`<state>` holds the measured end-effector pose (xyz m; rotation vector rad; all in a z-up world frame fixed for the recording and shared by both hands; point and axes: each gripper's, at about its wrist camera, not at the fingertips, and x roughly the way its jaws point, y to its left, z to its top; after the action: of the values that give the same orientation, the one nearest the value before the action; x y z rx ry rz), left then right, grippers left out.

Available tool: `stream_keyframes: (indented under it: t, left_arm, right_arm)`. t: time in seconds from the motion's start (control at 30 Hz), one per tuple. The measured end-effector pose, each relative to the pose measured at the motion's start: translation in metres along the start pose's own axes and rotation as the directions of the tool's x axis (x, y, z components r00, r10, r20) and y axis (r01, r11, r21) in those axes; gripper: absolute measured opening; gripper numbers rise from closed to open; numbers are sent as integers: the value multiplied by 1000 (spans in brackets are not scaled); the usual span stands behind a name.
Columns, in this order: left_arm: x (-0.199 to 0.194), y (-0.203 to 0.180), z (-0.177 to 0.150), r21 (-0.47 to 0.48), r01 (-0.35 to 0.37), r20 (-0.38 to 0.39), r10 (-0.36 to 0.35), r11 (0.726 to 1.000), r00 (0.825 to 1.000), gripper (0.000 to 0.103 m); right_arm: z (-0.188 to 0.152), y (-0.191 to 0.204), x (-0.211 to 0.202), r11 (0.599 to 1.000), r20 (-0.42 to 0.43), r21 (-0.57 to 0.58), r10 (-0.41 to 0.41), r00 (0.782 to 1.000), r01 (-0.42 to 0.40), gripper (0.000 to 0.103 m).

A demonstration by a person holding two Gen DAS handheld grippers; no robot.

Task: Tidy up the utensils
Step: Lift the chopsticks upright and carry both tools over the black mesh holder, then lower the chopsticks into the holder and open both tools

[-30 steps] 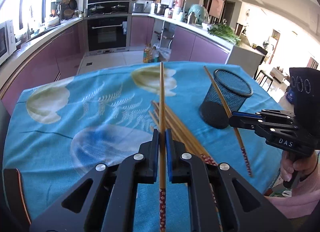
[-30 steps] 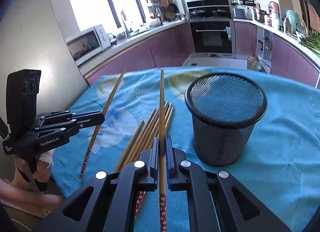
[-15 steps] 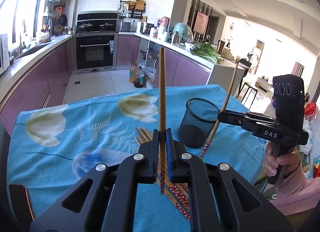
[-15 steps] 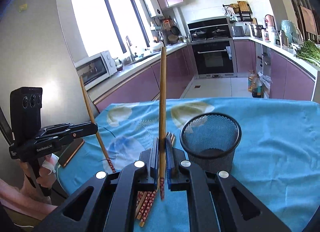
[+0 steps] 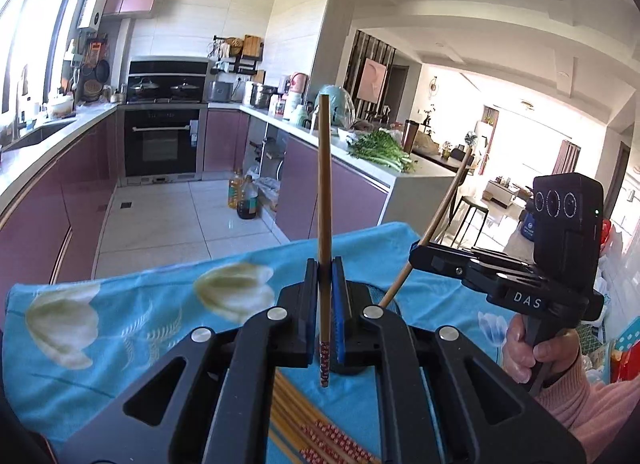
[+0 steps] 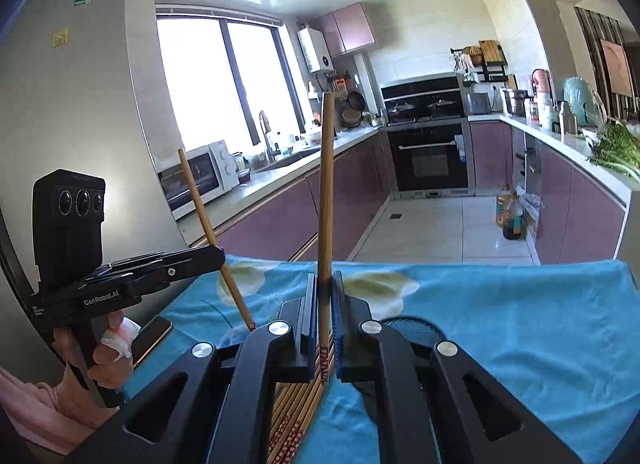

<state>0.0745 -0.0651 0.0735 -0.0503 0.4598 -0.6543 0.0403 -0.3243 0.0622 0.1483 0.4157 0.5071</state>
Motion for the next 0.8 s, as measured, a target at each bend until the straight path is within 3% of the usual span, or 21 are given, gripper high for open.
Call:
stream_keyframes:
  t: [0.4, 0.6, 0.8]
  left_arm:
    - [44, -34, 34, 15, 47, 29, -47, 999, 998, 8]
    - [74, -45, 20, 22, 45, -13, -45, 999, 999, 8]
    - [108, -39, -2, 11, 49, -107, -48, 999, 993, 8]
  right_arm:
    - [17, -20, -1, 997, 43, -14, -77, 996, 78, 5]
    - [9, -30, 11, 995, -27, -18, -95, 995, 94, 6]
    - [-3, -42, 28, 996, -141, -7, -95, 986, 94, 6]
